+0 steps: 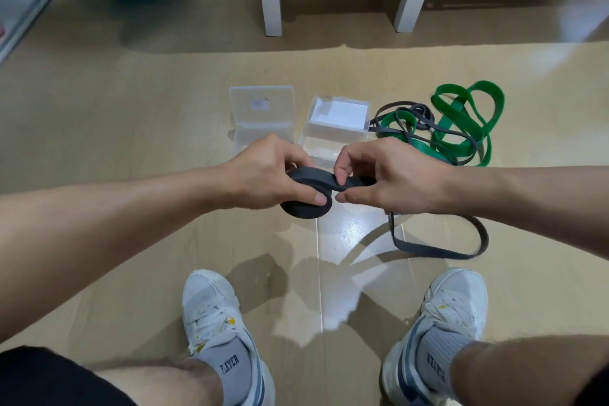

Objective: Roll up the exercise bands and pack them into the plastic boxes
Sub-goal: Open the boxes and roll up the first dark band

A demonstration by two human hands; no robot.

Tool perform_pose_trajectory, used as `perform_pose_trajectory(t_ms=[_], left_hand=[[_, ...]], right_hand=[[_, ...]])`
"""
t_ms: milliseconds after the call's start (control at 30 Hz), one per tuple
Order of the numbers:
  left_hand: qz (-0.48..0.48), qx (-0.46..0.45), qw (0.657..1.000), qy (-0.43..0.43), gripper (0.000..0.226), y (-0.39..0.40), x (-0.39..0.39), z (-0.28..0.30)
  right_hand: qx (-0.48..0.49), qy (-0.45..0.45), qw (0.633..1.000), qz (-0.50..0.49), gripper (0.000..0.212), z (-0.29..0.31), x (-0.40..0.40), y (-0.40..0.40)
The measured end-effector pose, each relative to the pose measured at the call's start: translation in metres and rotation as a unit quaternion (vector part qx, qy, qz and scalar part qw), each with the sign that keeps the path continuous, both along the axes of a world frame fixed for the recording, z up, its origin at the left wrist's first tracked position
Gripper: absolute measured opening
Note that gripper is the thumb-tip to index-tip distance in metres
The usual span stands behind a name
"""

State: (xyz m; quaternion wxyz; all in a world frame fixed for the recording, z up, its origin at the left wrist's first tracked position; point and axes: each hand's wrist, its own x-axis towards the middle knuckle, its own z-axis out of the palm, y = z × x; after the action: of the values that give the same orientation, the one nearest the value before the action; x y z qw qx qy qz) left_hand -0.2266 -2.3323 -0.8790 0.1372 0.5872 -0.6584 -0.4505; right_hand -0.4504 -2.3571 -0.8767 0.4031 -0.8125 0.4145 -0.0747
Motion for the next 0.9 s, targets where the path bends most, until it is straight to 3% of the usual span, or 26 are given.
perform_pose_trajectory(t_ms=[233,433,533,733,900], left_hand=[[0.050,-0.003,0.999,-0.001,0.016,-0.002,0.021,-0.003],[0.093,0.042,0.984,0.143,0.020,0.004,0.009,0.001],[0.116,0.070,0.967,0.215,0.039,0.006,0.004,0.001],[0.157,0.108,0.944,0.269,0.048,0.003,-0.009,-0.001],[0.183,0.120,0.925,0.311,0.035,0.003,-0.015,-0.002]], right_hand=[[-0.042,-0.039,0.996,-0.068,0.019,0.019,-0.009,-0.004],[0.013,-0.067,0.992,-0.109,0.023,0.009,-0.011,0.005],[0.050,-0.108,0.985,-0.126,0.024,0.007,-0.009,0.009],[0.079,-0.132,0.974,-0.164,0.030,0.001,-0.004,0.009],[0.116,-0.175,0.954,-0.216,0.026,0.001,-0.004,0.007]])
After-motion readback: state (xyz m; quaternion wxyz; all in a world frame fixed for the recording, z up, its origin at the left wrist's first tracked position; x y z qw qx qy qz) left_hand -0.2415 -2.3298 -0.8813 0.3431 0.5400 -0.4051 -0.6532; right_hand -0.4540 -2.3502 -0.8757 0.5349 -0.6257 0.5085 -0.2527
